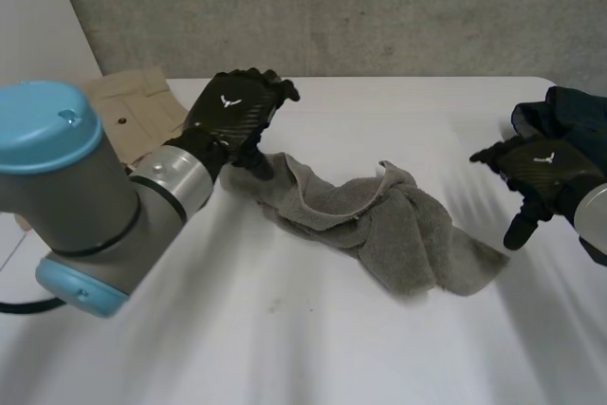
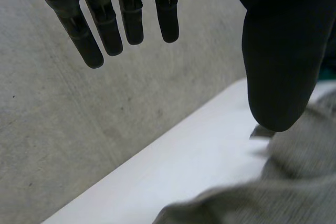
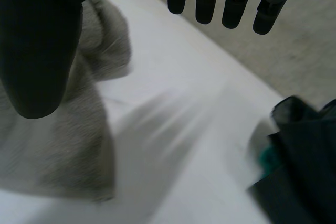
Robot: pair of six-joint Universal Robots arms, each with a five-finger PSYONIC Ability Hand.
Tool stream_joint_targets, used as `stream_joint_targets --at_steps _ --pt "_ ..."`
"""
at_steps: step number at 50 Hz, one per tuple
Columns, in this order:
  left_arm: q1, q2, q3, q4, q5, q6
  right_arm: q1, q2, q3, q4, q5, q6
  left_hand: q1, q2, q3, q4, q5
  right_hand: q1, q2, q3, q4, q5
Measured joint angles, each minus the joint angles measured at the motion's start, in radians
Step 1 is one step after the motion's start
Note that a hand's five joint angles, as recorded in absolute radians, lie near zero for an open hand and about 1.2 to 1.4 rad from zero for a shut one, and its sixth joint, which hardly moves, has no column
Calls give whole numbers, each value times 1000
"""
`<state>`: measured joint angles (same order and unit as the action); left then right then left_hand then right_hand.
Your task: Fold the laundry.
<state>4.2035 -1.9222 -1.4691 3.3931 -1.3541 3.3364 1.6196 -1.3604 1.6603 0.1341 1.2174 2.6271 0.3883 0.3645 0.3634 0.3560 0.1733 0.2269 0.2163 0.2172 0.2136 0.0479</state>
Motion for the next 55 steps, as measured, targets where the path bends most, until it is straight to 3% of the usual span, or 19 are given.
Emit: stream_joint_targets --at_steps 7,13,25,29,38,42,46,49,52,55 --pt "102 -141 73 -4 160 215 27 90 -39 43 -25 7 -18 -9 -4 -6 -9 0 0 0 0 0" --pt "135 -314 209 -4 213 331 78 175 -100 -14 -34 35 -18 -9 -4 -6 -9 0 0 0 0 0" --pt "124 -514 387 3 301 343 116 391 -362 -164 -108 -106 -9 9 11 14 23 0 0 0 0 0" --pt "117 -550 415 4 320 340 124 479 -452 -177 -184 -154 184 193 194 196 205 0 0 0 0 0" --pt "112 -601 452 6 311 342 138 634 -601 -164 -347 -169 738 739 736 749 749 48 58 64 68 66" --pt "112 -601 455 7 301 343 142 676 -641 -135 -403 -166 771 830 825 841 812 302 305 310 313 292" --pt "112 -596 457 17 289 344 145 702 -675 -103 -453 -163 771 830 825 841 812 885 906 891 885 867" --pt "112 -594 461 31 277 344 146 706 -691 -96 -469 -162 771 830 825 841 812 915 955 964 974 939" --pt "112 -590 486 92 223 345 149 701 -720 -138 -421 -159 771 831 829 841 812 915 955 968 982 939" --pt "112 -572 535 212 118 343 157 675 -759 -271 -274 -143 771 832 829 842 812 915 955 968 982 939"
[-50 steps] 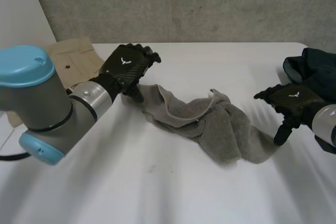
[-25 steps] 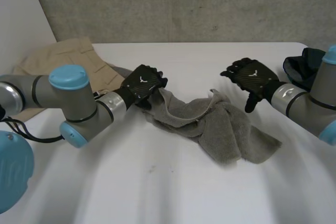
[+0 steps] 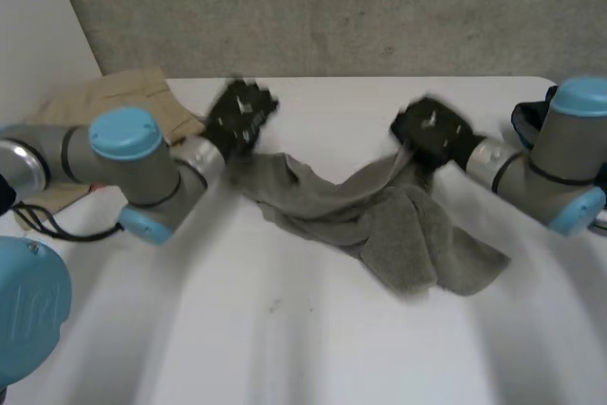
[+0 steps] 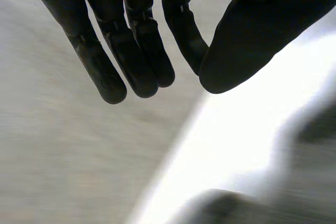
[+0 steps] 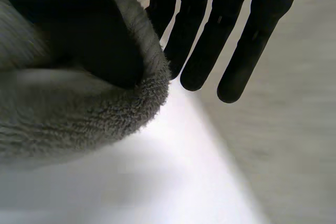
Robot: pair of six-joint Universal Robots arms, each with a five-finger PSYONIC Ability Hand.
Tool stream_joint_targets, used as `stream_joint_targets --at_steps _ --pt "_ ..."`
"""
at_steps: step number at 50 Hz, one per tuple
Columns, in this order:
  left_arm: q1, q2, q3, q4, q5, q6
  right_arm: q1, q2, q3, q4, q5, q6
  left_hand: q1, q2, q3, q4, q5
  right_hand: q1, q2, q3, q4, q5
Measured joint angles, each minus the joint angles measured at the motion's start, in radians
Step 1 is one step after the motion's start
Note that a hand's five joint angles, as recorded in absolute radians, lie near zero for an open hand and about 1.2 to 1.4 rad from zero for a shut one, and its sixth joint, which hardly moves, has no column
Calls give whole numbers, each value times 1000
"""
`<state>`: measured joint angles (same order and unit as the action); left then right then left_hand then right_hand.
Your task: Fold the laundry.
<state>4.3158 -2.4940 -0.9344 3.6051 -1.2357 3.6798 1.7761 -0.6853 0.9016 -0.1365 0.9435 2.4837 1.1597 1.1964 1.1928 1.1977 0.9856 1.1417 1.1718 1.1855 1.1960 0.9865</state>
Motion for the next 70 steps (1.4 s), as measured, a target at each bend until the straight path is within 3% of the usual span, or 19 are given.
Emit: stream_joint_targets --at_steps 3,7,12,19,22,23,24,27,32,41,48,51,53,54,58,64,70 --pt "1 43 46 132 -104 -4 7 -54 -21 -187 170 39 0 0 0 0 0 0 0 0 1 0" --pt "5 120 74 258 -183 -16 14 -149 -9 -387 317 98 0 0 0 0 0 0 0 0 1 0" --pt "9 245 48 336 -217 -56 22 -297 50 -501 393 153 0 0 0 0 0 0 0 0 2 1" --pt "7 360 -87 322 -196 -106 35 -410 134 -412 384 175 0 0 0 0 0 0 0 0 3 0" --pt "0 391 -206 290 -182 -123 44 -438 191 -308 341 177 -473 -434 -425 -434 -402 0 5 2 3 0" --pt "-3 393 -232 282 -180 -127 47 -441 204 -292 330 176 -496 -475 -465 -455 -423 0 5 4 3 0" --pt "-7 394 -263 271 -178 -131 50 -445 217 -278 318 175 -809 -759 -747 -762 -729 0 5 5 3 0" --pt "-19 377 -325 238 -176 -149 67 -469 265 -246 272 167 -918 -931 -924 -937 -907 0 5 6 4 0" --pt "-36 313 -354 179 -176 -193 94 -551 320 -232 230 162 -929 -976 -964 -980 -936 0 5 6 4 0" --pt "-48 169 -294 90 -173 -300 129 -824 424 -218 170 180 -929 -977 -964 -980 -936 0 5 6 4 0" --pt "-57 83 -235 67 -169 -316 142 -995 447 -157 148 241 -897 -950 -939 -952 -909 0 5 6 4 0" --pt "-59 48 -203 64 -171 -316 143 -1055 447 -128 143 289 -635 -696 -713 -718 -678 0 5 6 4 1" --pt "-59 33 -185 65 -175 -315 140 -1079 446 -116 142 313 -129 -255 -280 -280 -251 0 5 6 4 0" --pt "-58 27 -177 66 -180 -315 138 -1089 445 -109 142 325 4 -109 -127 -125 -98 0 5 6 4 0" --pt "-50 33 -174 65 -217 -314 114 -1104 440 -78 147 350 19 -2 -4 -4 -20 0 5 6 4 0" --pt "26 203 -308 58 -265 -315 -16 -1058 429 3 158 348 19 -1 -4 -1 -20 0 5 6 4 0" --pt "138 511 -525 56 -222 -321 -145 -999 424 93 162 321 19 0 -1 0 -20 0 5 6 4 0"
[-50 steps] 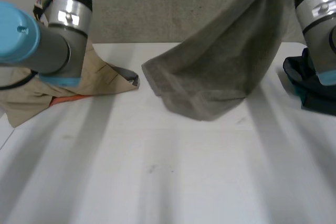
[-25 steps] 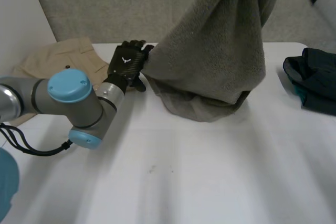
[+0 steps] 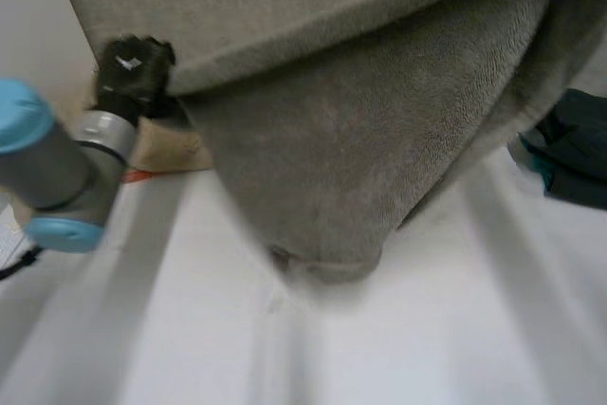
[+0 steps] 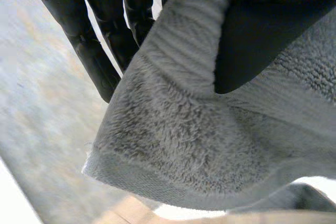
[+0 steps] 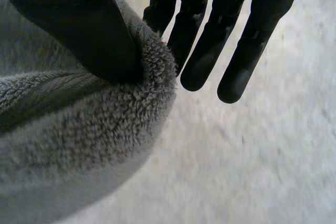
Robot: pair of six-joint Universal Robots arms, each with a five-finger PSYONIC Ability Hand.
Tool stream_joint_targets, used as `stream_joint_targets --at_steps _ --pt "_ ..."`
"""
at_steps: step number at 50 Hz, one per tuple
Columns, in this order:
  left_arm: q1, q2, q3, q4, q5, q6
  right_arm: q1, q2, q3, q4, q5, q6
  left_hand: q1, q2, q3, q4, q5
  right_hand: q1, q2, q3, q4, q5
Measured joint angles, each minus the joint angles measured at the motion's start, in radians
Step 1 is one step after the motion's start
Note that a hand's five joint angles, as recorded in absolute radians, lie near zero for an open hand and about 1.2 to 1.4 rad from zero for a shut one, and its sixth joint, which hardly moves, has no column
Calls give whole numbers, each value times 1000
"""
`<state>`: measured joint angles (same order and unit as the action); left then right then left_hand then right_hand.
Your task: Fold the laundry.
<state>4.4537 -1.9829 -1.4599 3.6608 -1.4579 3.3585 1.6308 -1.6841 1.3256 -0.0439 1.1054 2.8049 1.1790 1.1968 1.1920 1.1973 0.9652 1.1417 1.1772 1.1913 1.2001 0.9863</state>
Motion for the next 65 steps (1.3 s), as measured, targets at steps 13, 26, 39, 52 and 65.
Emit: stream_joint_targets --at_steps 13,26,39,52,65 --pt "111 433 -203 -235 227 12 -38 168 -41 245 130 -287 0 1 1 0 0 0 0 0 0 0" --pt "100 41 88 -414 187 296 63 497 -131 263 305 -485 0 1 1 3 0 0 0 0 0 0" --pt "15 -262 650 -3 60 307 124 723 -501 -344 415 -488 0 2 2 4 0 0 18 3 0 22" --pt "5 -167 415 227 -11 167 145 659 -337 -580 384 -393 0 2 2 4 0 0 18 3 0 31" --pt "2 -118 -123 199 28 174 100 615 105 -463 212 -310 0 3 3 4 0 0 18 3 0 31"
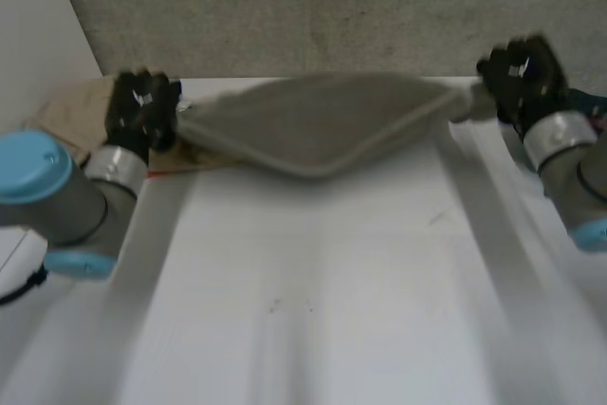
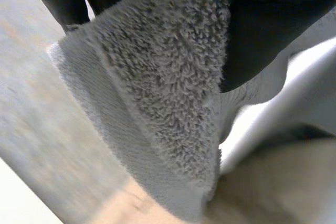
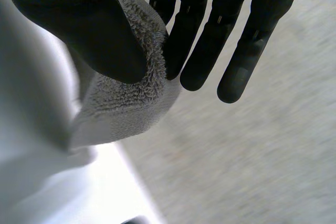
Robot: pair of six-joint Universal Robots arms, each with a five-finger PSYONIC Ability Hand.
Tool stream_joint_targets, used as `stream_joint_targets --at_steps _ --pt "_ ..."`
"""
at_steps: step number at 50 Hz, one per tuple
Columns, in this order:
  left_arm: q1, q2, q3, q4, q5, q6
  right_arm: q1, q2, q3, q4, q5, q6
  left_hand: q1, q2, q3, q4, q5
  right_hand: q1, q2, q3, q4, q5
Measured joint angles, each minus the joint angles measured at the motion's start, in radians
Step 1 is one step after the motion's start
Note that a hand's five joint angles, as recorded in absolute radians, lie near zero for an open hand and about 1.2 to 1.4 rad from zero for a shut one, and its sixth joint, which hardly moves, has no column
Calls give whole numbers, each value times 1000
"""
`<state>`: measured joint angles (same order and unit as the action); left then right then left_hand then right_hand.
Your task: Fold the laundry.
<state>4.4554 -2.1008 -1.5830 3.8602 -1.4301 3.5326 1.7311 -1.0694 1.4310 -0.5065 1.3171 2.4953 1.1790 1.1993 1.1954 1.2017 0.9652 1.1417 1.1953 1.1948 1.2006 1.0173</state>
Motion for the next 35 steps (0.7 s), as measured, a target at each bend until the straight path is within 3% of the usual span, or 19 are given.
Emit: stream_joint_targets --at_steps 6,10,14,21,25,29,35 --pt "-4 43 -167 -36 24 15 -35 17 125 135 -23 -26 0 0 0 0 0 0 0 0 0 0" --pt "-4 121 -246 -130 27 40 -62 -9 181 257 -23 -73 0 0 0 0 0 0 0 0 0 0" --pt "0 230 -309 -300 27 82 -100 -103 242 447 -15 -170 0 0 0 0 0 0 0 0 0 0" --pt "16 433 -381 -795 28 195 -197 -320 371 834 12 -424 0 0 0 0 0 0 0 0 0 0" --pt "21 484 -384 -1020 32 245 -239 -392 426 945 15 -541 0 0 0 0 0 0 0 0 0 0" --pt "21 490 -360 -1070 35 262 -250 -409 436 926 12 -555 0 0 0 0 0 0 0 0 0 0" --pt "16 432 -292 -946 36 256 -236 -354 393 788 15 -460 0 0 0 0 0 0 0 0 0 0"
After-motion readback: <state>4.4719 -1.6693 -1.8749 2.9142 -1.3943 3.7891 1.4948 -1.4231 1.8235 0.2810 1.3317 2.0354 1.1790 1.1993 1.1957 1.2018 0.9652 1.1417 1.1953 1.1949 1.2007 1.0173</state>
